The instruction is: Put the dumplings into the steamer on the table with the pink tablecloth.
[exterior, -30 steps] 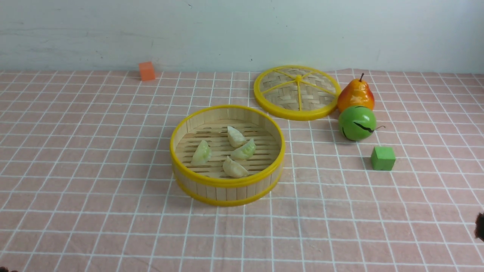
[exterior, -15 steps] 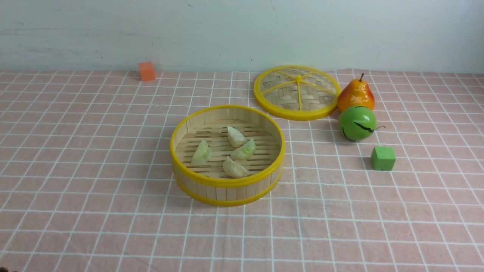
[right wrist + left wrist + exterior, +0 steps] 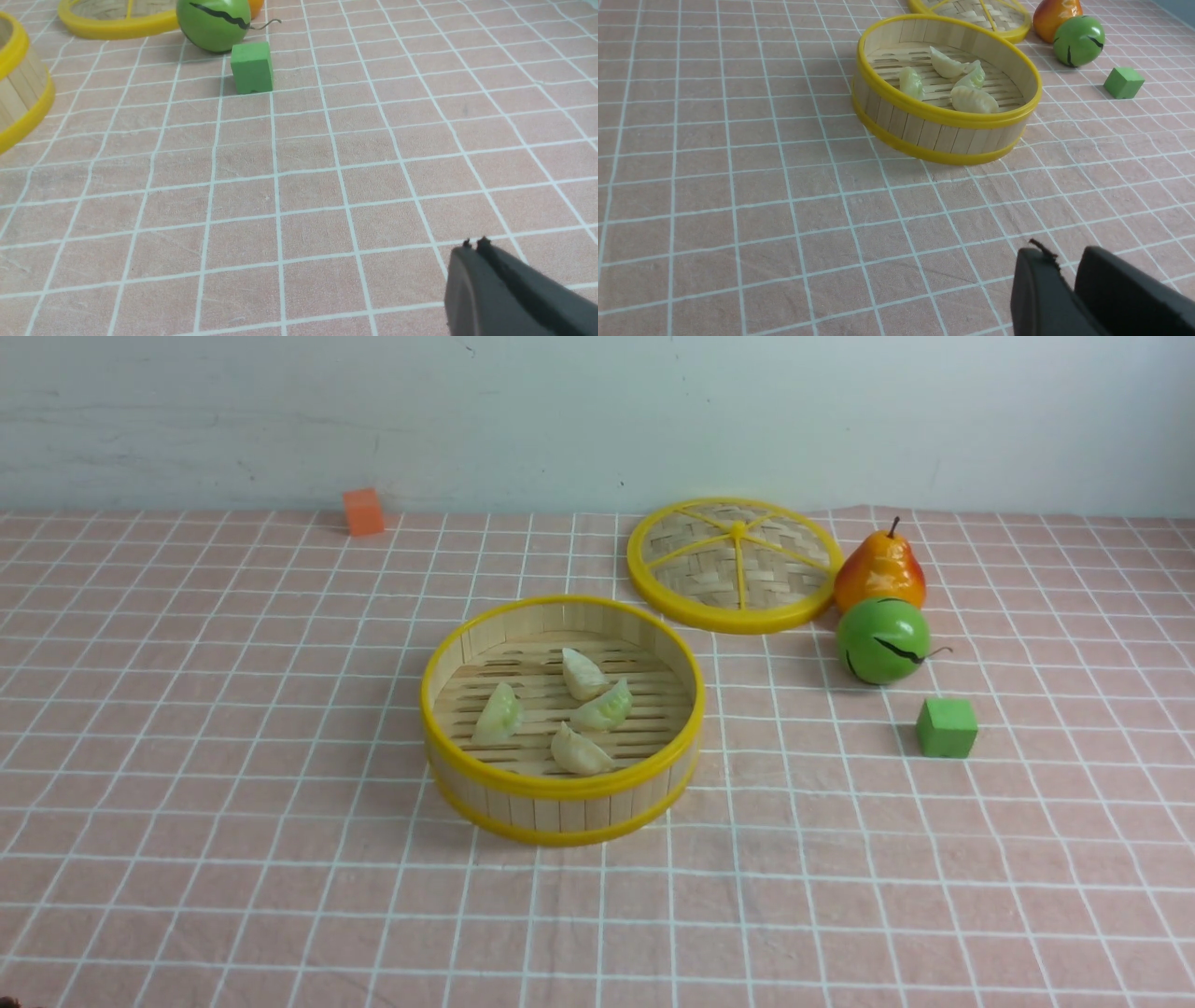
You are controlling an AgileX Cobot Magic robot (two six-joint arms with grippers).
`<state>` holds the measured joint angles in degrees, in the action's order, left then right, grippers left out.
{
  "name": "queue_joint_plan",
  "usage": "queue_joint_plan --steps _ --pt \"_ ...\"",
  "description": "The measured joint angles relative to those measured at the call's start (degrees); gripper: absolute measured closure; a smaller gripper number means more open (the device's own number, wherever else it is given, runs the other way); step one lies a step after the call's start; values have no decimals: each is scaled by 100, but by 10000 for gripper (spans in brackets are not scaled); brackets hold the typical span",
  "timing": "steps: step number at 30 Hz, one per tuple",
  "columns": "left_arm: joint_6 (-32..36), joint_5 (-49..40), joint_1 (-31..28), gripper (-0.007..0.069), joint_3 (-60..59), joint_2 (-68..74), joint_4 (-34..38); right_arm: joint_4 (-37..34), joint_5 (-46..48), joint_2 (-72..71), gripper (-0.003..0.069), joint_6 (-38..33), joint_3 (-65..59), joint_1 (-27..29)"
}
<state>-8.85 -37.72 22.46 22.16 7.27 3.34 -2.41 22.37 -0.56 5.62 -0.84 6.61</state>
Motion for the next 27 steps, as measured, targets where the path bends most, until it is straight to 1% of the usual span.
queue_joint_plan --steps 27 --pt "0 -7 0 483 0 0 1 0 2 0 660 0 0 7"
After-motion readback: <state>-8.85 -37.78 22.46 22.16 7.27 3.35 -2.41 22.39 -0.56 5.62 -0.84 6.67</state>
